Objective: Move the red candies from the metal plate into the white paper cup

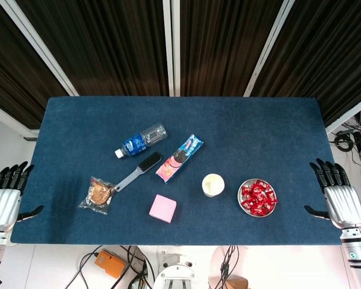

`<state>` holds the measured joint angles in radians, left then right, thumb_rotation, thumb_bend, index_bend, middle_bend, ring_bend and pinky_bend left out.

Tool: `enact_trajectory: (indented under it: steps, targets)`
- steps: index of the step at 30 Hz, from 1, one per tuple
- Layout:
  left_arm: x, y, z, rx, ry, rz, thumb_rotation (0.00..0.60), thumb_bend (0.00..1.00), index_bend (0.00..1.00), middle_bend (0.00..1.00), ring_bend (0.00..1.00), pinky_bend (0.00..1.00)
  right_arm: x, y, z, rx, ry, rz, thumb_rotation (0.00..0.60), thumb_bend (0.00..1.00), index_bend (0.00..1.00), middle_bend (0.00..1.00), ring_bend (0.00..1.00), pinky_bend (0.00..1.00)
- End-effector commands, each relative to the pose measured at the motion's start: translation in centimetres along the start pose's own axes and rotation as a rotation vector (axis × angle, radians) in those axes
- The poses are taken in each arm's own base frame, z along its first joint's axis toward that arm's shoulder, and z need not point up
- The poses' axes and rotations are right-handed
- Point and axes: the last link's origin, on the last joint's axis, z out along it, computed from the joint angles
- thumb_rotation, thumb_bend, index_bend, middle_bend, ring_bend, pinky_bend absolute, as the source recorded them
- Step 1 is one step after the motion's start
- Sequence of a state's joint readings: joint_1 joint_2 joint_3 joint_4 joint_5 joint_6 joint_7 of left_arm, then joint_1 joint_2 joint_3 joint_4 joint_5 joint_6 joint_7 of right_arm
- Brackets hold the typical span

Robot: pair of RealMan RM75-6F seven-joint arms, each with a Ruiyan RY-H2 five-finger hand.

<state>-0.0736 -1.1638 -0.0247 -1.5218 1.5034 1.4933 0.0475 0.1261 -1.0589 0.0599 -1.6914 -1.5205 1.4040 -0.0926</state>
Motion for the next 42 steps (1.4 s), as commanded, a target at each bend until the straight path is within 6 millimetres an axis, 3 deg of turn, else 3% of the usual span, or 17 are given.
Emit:
enact_trajectory:
  steps: [1, 4, 5, 9, 12, 13, 16, 24, 38, 42]
  targets:
    - [-0.1, 0.0, 0.1, 0.000, 0.002, -0.002, 0.600, 0.00, 0.06, 0.00, 0.00, 0.00, -0.2, -0.2, 0.2, 0.020, 0.005, 0.008, 0.600, 0.12, 0.00, 0.07, 0.00, 0.05]
    - [-0.2, 0.1, 0.1, -0.004, 0.003, 0.002, 0.600, 0.00, 0.06, 0.00, 0.00, 0.00, -0.6, -0.2, 0.2, 0.035, 0.008, -0.004, 0.600, 0.12, 0.01, 0.08, 0.04, 0.12]
    - [-0.2, 0.1, 0.1, -0.007, 0.004, 0.003, 0.600, 0.00, 0.06, 0.00, 0.00, 0.00, -0.8, -0.3, 0.3, 0.044, 0.005, -0.019, 0.600, 0.12, 0.05, 0.13, 0.12, 0.21]
    - [-0.1, 0.3, 0.1, -0.012, 0.012, 0.000, 0.600, 0.00, 0.06, 0.00, 0.00, 0.00, -2.0, -1.2, 0.6, 0.104, -0.062, -0.044, 0.600, 0.16, 0.22, 0.49, 0.63, 0.74]
    - [-0.1, 0.4, 0.1, -0.010, 0.015, -0.005, 0.600, 0.00, 0.06, 0.00, 0.00, 0.00, -3.2, -2.1, 1.2, 0.163, -0.117, -0.070, 0.600, 0.25, 0.34, 0.68, 0.83, 0.95]
    - [-0.1, 0.4, 0.0, -0.010, 0.016, -0.006, 0.600, 0.00, 0.06, 0.00, 0.00, 0.00, -3.6, -2.4, 1.4, 0.178, -0.132, -0.076, 0.600, 0.26, 0.36, 0.71, 0.86, 0.98]
    - [-0.2, 0.5, 0.0, -0.011, 0.017, -0.007, 0.600, 0.00, 0.06, 0.00, 0.00, 0.00, -4.7, -3.2, 2.0, 0.223, -0.172, -0.099, 0.600, 0.31, 0.43, 0.77, 0.93, 1.00]
    - [-0.1, 0.2, -0.1, -0.002, 0.024, -0.009, 0.600, 0.00, 0.06, 0.00, 0.00, 0.00, -7.1, -4.8, 3.1, 0.307, -0.233, -0.148, 0.600, 0.40, 0.47, 0.81, 0.96, 1.00]
    - [-0.3, 0.0, 0.0, 0.002, 0.030, -0.013, 0.600, 0.00, 0.06, 0.00, 0.00, 0.00, -9.6, -6.6, 4.4, 0.370, -0.286, -0.175, 0.600, 0.44, 0.48, 0.82, 0.97, 1.00]
    - [-0.3, -0.1, 0.0, 0.004, 0.032, -0.014, 0.600, 0.00, 0.06, 0.00, 0.00, 0.00, -10.3, -7.0, 4.7, 0.381, -0.308, -0.176, 0.600, 0.46, 0.52, 0.82, 0.97, 1.00]
